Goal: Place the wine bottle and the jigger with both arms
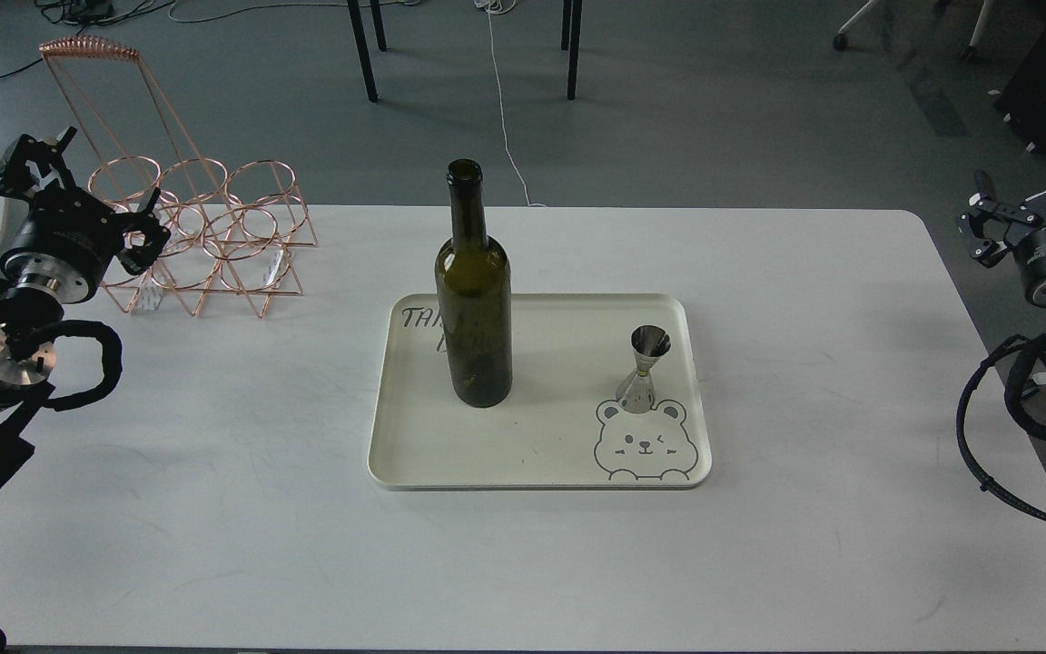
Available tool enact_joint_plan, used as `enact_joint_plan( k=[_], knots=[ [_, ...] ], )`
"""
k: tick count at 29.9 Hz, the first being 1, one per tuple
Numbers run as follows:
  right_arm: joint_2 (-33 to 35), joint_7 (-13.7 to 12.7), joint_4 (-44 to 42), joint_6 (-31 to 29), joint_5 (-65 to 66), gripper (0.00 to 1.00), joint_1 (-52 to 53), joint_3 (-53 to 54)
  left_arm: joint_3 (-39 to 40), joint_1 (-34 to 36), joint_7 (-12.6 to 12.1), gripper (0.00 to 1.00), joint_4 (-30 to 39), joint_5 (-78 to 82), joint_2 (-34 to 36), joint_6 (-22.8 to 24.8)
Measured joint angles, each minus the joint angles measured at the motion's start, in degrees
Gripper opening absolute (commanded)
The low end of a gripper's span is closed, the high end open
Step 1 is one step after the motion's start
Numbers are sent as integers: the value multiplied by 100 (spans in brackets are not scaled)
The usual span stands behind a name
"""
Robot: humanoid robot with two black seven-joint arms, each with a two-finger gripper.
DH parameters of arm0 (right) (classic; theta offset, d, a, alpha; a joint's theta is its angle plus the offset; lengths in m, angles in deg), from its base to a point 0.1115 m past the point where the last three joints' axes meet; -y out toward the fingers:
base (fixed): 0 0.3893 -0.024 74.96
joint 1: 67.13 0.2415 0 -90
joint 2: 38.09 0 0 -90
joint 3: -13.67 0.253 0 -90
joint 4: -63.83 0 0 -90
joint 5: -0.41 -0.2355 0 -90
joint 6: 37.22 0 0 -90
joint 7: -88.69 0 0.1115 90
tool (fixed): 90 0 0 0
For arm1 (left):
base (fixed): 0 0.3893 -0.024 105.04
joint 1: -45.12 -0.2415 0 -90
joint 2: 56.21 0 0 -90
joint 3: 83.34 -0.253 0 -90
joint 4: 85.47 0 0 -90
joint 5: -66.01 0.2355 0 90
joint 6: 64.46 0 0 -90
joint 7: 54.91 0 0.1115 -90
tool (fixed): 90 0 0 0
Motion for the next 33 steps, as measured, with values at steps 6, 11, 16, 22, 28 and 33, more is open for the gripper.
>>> enact_joint_plan(
  k=[6, 11, 16, 22, 28, 33],
  knots=[
    [1, 0, 3, 0, 8, 99, 35, 0, -4, 0, 7, 98, 0, 0, 5, 0],
    [71, 5, 384, 60, 53, 99, 69, -48, -6, 0, 23, 98, -1, 0, 13, 4],
    [521, 19, 1283, 465, 776, 99, 90, -242, 25, 0, 62, 98, -1, 0, 21, 5],
    [1250, 27, 2681, 1225, 2655, 99, -30, -345, 43, 11, 66, 98, 8, 0, 5, 9],
    [1860, 28, 3815, 1998, 4111, 99, -227, -716, 45, 39, 59, 98, 9, 0, 6, 18],
    [2269, 42, 4656, 2698, 5270, 99, -246, -1221, 45, 46, 51, 98, 14, 0, 18, 22]
  ],
)
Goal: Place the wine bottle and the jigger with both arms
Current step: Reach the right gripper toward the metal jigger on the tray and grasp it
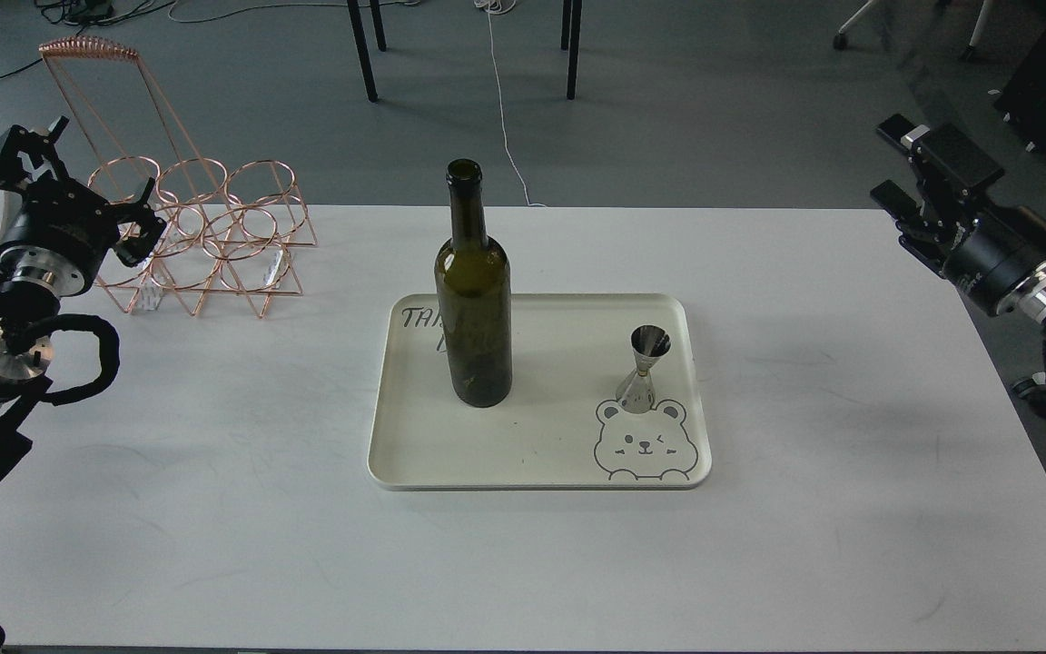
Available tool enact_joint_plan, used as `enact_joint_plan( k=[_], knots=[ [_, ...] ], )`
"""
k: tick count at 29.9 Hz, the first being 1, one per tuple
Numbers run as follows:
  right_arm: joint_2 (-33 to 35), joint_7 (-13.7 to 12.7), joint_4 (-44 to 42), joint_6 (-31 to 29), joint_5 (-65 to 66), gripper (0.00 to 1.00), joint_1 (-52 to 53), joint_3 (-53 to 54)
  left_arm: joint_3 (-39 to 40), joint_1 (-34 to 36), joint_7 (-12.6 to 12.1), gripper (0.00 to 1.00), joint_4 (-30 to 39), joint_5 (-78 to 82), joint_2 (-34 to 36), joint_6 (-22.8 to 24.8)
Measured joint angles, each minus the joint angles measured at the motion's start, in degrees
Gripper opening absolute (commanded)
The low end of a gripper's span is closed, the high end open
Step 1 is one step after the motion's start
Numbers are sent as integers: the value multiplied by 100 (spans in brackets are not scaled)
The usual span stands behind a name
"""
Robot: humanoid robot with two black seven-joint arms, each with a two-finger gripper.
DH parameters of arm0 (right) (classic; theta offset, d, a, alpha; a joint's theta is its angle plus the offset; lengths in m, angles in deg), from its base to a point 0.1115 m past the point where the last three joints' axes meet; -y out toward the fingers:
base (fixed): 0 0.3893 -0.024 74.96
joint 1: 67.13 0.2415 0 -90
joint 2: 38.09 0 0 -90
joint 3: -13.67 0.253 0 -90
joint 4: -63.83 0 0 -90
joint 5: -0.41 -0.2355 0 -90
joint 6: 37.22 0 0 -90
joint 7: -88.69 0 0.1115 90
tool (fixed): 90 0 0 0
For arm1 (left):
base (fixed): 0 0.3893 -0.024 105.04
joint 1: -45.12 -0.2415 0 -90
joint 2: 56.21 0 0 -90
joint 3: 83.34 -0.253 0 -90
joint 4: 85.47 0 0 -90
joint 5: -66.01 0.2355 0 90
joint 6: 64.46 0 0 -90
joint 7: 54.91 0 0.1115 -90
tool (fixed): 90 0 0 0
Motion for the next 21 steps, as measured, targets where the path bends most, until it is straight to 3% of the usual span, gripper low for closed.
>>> enact_joint_plan(
  k=[7, 21],
  knots=[
    [191, 30, 652, 642, 1734, 99, -2, -607, -13, 41, -18, 98, 4, 0, 1, 87],
    [-401, 131, 398, 914, 4784, 97, 213, -1659, -36, 88, -20, 98, 2, 0, -15, 132]
  ],
)
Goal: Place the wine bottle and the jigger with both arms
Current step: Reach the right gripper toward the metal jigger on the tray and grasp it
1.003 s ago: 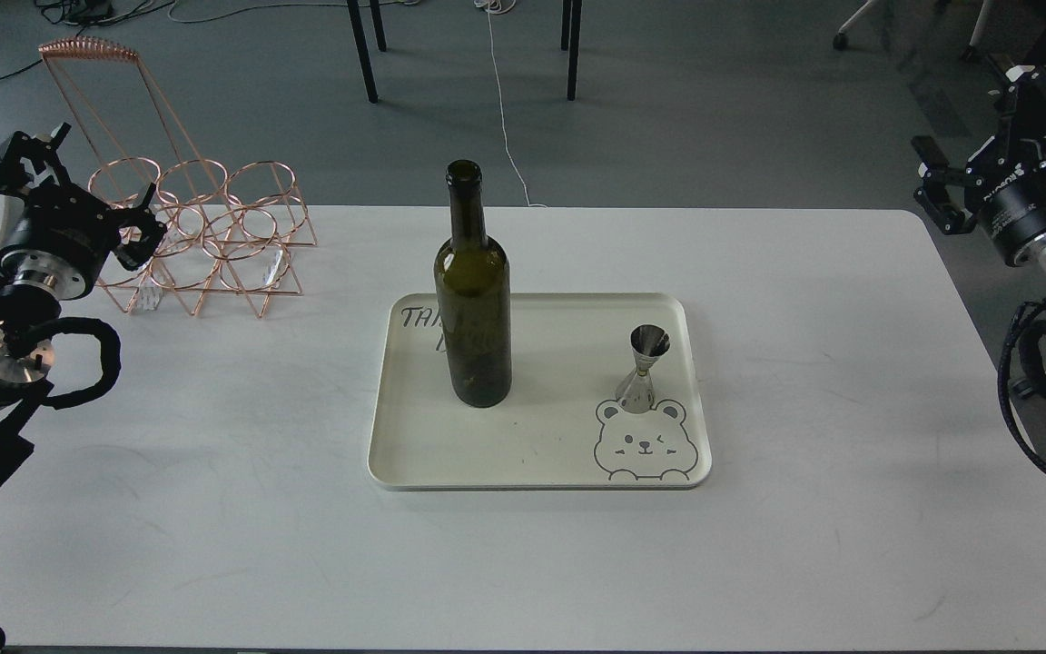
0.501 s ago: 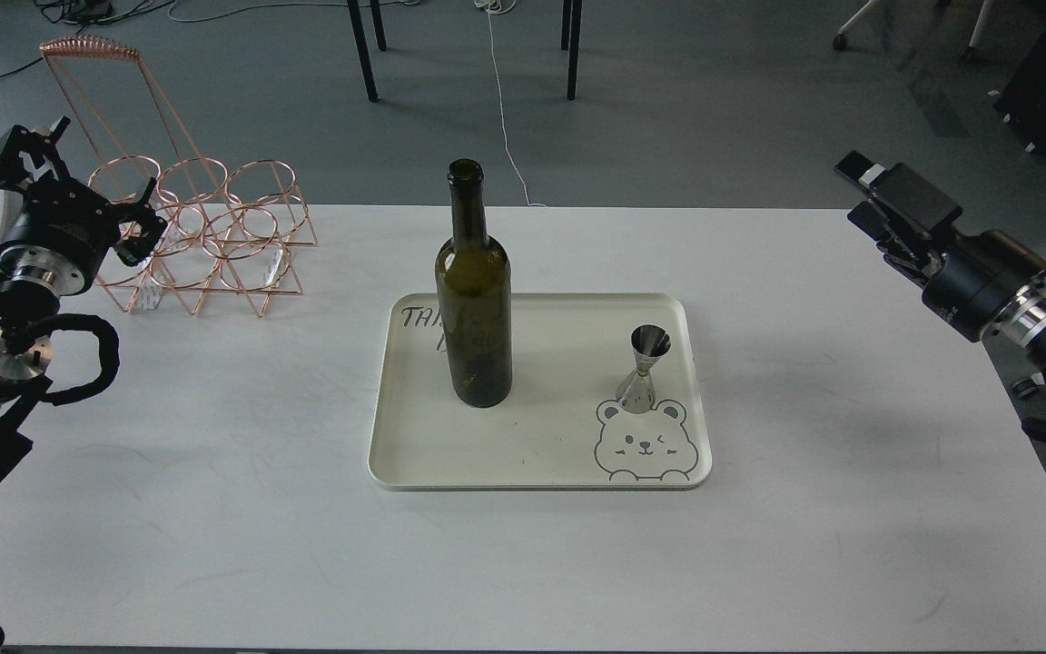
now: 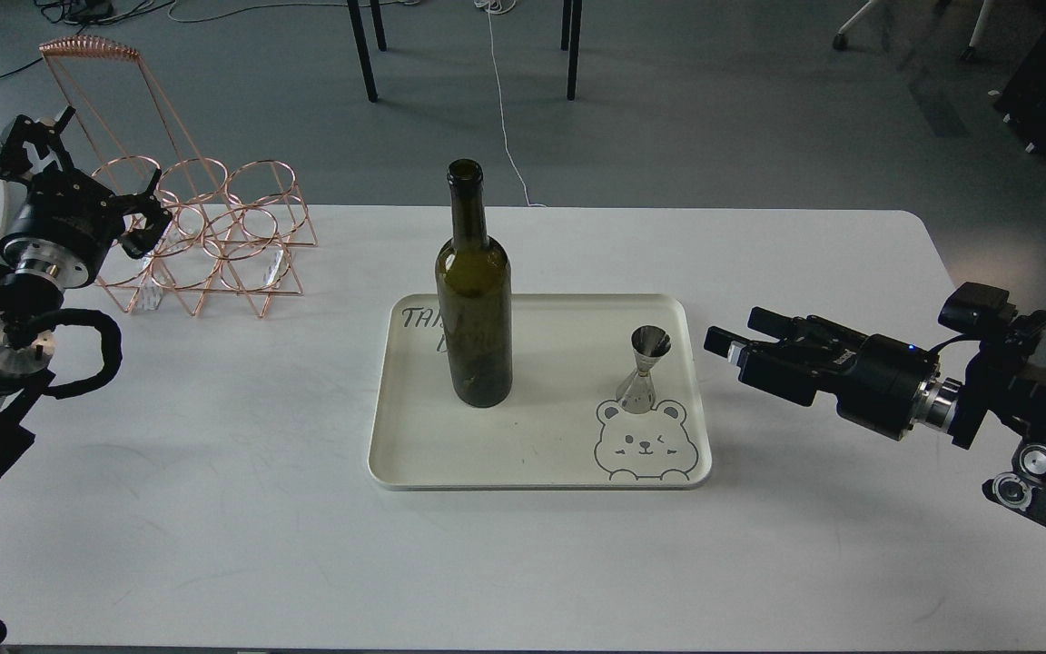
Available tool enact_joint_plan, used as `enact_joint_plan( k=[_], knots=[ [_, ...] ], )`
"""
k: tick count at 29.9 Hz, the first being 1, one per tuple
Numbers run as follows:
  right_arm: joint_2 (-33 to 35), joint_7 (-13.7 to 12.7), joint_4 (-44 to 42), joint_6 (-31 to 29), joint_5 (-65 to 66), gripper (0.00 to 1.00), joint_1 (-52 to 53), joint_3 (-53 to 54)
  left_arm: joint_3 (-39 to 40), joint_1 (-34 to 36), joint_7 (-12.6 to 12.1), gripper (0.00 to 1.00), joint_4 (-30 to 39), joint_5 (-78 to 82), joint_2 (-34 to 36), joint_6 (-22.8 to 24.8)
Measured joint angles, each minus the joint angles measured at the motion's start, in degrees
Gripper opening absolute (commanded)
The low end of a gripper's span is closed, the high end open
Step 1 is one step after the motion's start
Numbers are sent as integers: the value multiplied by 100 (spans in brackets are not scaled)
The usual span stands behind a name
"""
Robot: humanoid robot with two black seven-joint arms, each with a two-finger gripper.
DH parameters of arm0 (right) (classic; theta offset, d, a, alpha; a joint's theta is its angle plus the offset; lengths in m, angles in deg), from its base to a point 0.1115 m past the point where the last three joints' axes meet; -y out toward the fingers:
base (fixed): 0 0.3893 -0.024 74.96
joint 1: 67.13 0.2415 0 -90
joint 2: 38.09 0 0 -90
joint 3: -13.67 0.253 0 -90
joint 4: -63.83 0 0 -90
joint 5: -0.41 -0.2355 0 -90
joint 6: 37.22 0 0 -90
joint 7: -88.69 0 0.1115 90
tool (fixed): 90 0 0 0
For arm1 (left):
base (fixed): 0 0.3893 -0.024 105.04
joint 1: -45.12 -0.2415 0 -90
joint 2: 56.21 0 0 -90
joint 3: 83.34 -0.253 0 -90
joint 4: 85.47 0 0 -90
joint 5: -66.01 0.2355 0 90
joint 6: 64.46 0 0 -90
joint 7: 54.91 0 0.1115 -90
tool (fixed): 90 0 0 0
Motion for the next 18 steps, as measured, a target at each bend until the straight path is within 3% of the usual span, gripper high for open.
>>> enact_joint_plan(
  k=[5, 12, 18],
  knots=[
    [-389, 0, -576, 152, 435, 93, 338, -571, 3, 0, 20, 98, 0, 0, -12, 10],
    [-1071, -1, -1375, 207, 480, 70, 643, -993, -18, 0, 25, 98, -6, 8, 11, 28],
    [-1627, -3, -1972, 232, 485, 65, 760, -1021, -36, -30, 3, 98, -57, 10, 28, 194]
  ],
)
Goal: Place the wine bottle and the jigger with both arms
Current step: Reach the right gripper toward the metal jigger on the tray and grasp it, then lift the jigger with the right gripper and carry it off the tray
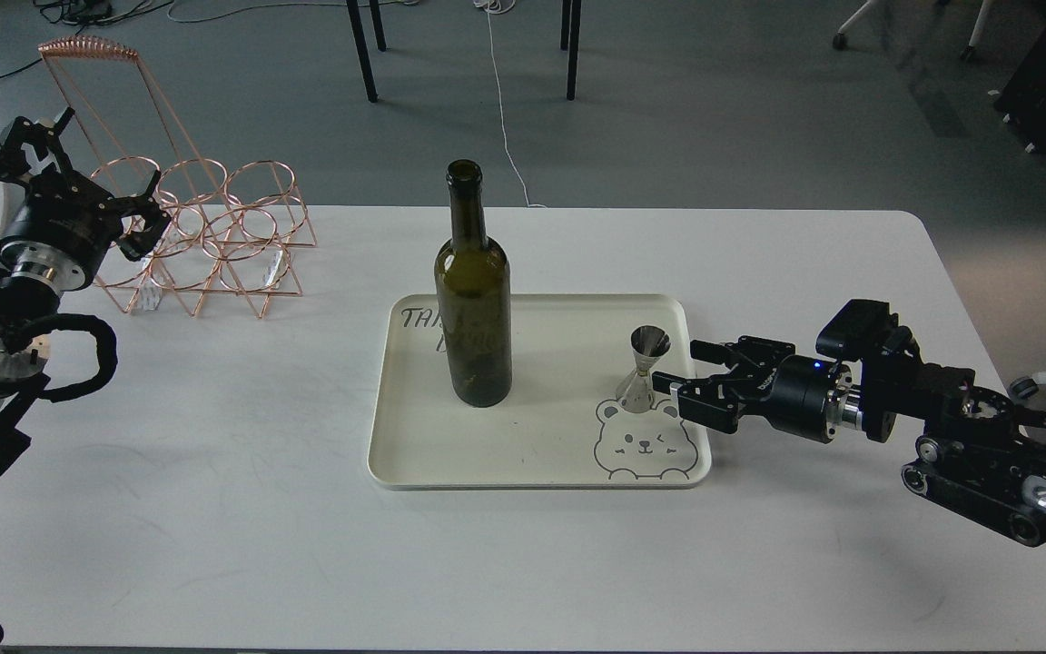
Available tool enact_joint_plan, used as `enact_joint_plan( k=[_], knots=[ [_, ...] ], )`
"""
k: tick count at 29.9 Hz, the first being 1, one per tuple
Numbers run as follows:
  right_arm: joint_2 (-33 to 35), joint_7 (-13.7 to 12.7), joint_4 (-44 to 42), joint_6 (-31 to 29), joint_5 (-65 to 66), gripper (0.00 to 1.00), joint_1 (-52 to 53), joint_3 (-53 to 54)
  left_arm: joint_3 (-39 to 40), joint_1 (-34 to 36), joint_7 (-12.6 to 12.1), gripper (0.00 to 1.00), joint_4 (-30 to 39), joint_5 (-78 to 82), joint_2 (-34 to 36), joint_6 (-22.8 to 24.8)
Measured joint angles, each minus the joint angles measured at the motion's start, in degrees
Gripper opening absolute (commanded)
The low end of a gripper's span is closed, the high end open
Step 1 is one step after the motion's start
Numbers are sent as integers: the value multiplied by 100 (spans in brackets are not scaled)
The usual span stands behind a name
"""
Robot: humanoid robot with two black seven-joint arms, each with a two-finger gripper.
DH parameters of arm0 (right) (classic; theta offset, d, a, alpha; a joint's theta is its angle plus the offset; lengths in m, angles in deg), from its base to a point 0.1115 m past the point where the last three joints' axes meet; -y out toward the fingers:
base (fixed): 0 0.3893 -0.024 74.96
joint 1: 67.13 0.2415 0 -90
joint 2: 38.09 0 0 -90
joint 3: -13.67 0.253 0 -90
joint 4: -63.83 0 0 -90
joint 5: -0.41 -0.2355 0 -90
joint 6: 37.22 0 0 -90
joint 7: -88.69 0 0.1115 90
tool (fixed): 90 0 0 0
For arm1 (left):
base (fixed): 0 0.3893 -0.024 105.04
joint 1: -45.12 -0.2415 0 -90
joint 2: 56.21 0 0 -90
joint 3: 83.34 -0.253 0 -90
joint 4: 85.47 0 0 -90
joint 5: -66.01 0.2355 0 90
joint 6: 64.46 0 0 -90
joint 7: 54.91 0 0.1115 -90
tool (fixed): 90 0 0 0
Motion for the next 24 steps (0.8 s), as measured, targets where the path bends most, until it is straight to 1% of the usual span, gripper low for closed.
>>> enact_joint_plan(
  k=[2, 5, 8, 14, 18, 24],
  knots=[
    [-227, 0, -160, 30, 0, 63, 33, 0, 0, -3, 4, 98, -5, 0, -19, 11],
    [-498, 0, -330, 114, 0, 53, 37, -1, 0, -3, 5, 98, -5, 0, -34, 16],
    [-583, 0, -456, 148, 0, 41, 36, -5, 4, 10, 5, 98, -5, 0, -37, 14],
    [-598, 1, -569, 155, 0, 12, 29, -15, 9, 28, -8, 98, -5, 0, -34, -1],
    [-594, 1, -618, 161, 0, 7, 21, -19, 9, 29, -11, 98, -5, 0, -30, -1],
    [-593, 1, -613, 201, -2, 5, 22, -8, 9, 41, -12, 98, -5, 0, -34, -16]
  ],
)
